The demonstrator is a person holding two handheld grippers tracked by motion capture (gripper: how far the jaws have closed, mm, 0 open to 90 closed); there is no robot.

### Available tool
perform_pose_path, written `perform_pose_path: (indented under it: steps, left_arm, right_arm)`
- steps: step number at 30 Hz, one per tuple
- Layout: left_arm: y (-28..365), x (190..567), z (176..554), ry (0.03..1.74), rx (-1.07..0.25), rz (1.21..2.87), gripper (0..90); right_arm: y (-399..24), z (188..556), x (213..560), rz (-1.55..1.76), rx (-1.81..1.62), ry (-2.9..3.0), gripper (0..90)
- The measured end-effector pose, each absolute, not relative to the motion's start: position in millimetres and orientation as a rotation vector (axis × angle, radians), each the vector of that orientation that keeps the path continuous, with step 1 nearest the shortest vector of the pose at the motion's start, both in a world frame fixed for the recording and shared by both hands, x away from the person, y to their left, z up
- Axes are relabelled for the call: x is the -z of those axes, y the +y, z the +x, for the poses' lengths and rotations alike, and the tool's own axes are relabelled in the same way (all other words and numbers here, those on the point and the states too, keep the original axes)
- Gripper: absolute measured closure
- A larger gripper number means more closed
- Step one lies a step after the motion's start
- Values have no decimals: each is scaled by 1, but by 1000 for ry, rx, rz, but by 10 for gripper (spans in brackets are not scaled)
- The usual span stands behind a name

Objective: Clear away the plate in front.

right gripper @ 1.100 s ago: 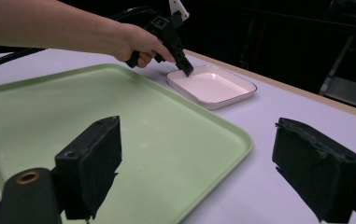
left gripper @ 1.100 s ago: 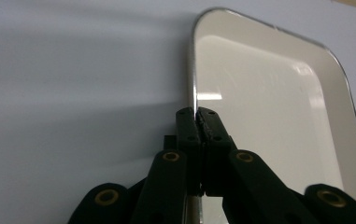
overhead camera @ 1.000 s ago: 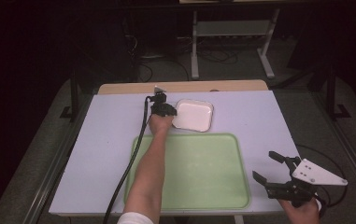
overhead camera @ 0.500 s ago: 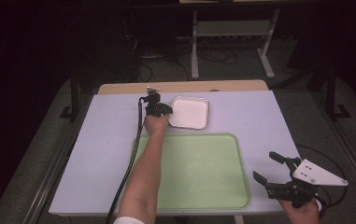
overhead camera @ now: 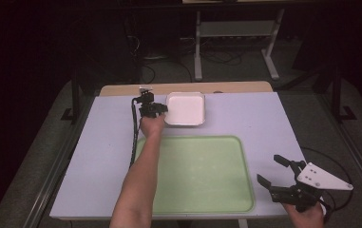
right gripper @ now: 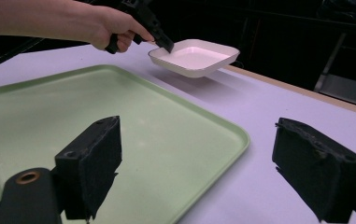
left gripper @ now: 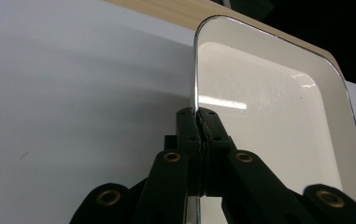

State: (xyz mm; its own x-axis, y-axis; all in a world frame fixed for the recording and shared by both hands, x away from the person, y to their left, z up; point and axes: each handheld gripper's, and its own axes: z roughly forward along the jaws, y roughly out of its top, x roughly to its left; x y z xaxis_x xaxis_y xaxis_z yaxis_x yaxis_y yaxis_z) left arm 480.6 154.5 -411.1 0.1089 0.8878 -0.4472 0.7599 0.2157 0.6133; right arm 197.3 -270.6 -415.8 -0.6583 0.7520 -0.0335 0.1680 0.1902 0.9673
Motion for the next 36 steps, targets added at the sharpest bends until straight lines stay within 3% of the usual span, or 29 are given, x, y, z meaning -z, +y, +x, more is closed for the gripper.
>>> perform_pose_path:
  steps: [16, 36]
  left_arm:
    - [169, 396, 465, 1656, -230, 1488, 886]
    - [202, 397, 429, 1641, -180, 1392, 886]
  right_arm:
    - [-271, 197, 417, 870, -1490, 1955, 148]
    - [-265, 195, 417, 842, -1425, 1987, 149]
